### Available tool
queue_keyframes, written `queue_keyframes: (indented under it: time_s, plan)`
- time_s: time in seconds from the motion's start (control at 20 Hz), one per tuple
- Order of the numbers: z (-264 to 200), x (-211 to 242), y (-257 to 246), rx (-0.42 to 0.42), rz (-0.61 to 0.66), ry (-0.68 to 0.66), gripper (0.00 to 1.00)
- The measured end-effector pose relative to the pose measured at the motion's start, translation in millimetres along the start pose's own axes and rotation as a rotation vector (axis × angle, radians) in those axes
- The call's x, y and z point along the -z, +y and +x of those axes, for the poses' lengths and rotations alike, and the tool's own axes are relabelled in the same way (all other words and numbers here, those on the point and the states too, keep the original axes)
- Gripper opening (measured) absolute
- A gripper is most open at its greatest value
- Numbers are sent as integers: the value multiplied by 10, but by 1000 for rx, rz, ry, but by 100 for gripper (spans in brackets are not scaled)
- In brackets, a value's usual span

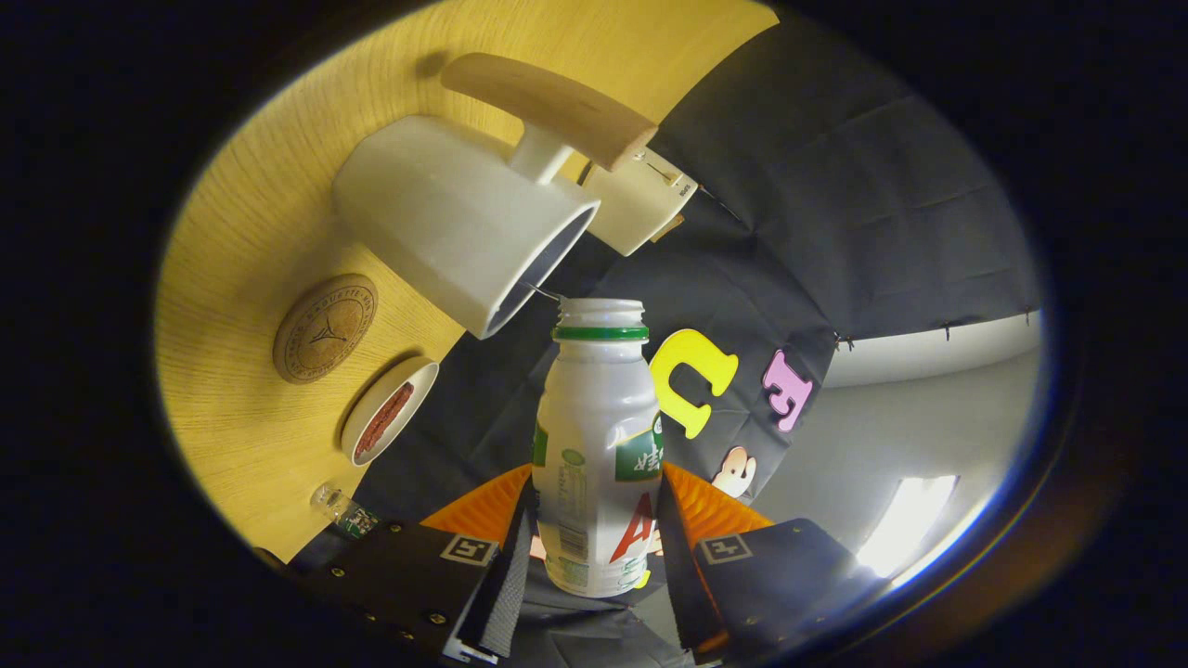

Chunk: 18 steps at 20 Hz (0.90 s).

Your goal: Take the bottle from table, then pour the juice into the cup, finally place the bottle on the coaster

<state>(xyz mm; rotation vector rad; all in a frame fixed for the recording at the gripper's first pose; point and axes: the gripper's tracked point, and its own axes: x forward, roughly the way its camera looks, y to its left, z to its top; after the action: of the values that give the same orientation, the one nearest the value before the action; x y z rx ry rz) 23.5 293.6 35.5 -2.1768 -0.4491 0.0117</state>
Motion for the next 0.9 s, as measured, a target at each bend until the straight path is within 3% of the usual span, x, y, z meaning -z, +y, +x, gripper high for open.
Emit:
queue_keyframes:
  time_s: [0.9]
  plan:
    - [-76,-114,101,-19,-46,-26,64]
